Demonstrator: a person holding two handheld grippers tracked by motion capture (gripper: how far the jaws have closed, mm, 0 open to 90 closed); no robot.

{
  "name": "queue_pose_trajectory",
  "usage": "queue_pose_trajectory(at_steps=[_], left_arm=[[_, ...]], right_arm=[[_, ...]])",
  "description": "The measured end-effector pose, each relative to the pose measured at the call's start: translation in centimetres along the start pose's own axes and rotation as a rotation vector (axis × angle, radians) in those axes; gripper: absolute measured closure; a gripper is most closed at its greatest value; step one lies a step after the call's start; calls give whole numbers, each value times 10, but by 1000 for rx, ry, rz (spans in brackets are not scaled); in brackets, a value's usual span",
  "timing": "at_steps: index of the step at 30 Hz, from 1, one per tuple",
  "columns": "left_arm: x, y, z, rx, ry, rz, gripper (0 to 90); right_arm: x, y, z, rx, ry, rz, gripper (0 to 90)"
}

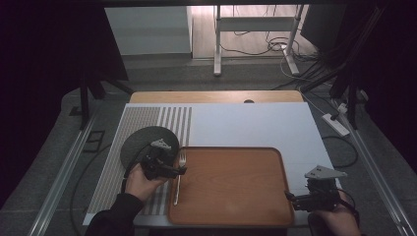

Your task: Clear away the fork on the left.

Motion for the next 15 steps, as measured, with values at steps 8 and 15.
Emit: queue_pose_trajectory(at_steps=[8, 15], left_arm=[[-2, -5, 5, -9, 17, -17, 80], [-5, -10, 7, -4, 55, -39, 41]], right_arm=[[0, 0, 0, 1, 1, 1, 0], [0, 0, 0, 1, 5, 1, 0]])
Point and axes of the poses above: each handheld gripper's, and its own axes: y roughly forward along the jaws, x roughly out of its top, z roughly to its left, the point moved 2 cm from there along y, roughly forward along the jaws, and after that the axes turned 7 degrees about -y, right-handed, at the moved point
